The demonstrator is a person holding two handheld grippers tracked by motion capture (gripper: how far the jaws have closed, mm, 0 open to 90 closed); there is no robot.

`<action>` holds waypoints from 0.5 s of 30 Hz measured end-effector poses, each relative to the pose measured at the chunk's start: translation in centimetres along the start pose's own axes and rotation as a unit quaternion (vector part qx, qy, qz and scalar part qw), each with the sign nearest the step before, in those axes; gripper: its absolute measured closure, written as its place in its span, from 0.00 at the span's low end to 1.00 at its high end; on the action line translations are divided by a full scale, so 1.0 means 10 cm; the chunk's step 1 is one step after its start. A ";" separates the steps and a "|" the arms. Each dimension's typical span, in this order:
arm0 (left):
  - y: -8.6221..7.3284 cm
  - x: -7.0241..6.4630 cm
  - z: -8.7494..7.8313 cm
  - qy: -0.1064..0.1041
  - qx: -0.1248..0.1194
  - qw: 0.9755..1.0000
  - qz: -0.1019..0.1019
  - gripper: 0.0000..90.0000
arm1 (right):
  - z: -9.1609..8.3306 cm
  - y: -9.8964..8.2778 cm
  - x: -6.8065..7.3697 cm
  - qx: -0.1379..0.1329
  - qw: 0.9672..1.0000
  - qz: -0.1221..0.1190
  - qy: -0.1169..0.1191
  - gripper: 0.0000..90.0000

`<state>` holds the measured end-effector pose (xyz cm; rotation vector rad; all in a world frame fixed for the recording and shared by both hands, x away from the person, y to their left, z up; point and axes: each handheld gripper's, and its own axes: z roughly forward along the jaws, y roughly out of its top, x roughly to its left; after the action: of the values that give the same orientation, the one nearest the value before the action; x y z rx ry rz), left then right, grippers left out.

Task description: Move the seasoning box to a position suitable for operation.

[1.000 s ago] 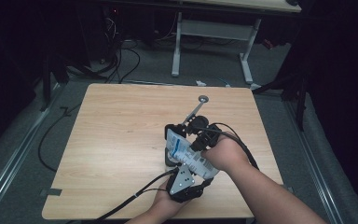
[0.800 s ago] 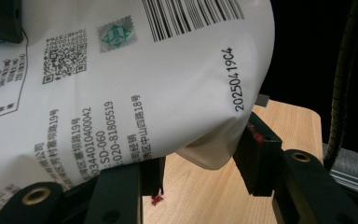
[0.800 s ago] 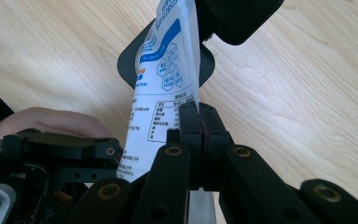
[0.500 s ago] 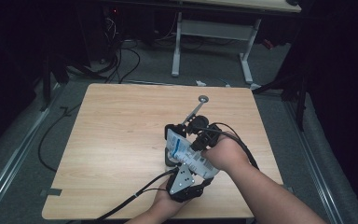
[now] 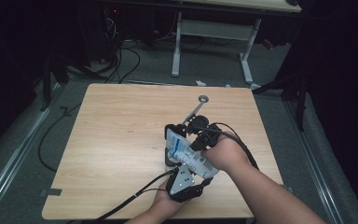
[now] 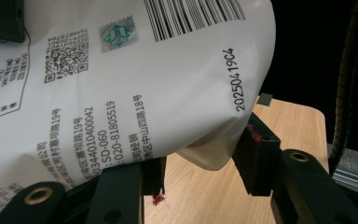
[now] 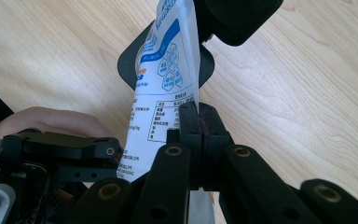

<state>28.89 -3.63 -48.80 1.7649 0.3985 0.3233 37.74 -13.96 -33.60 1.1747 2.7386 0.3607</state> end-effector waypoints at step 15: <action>-0.05 -0.01 0.01 0.002 0.006 1.000 0.013 0.65 | 0.03 -0.03 -0.01 0.000 1.000 0.005 0.005 1.00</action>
<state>28.77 -3.70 -49.27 1.7837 0.3809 0.3441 37.64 -14.19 -33.96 1.1894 2.7424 0.3700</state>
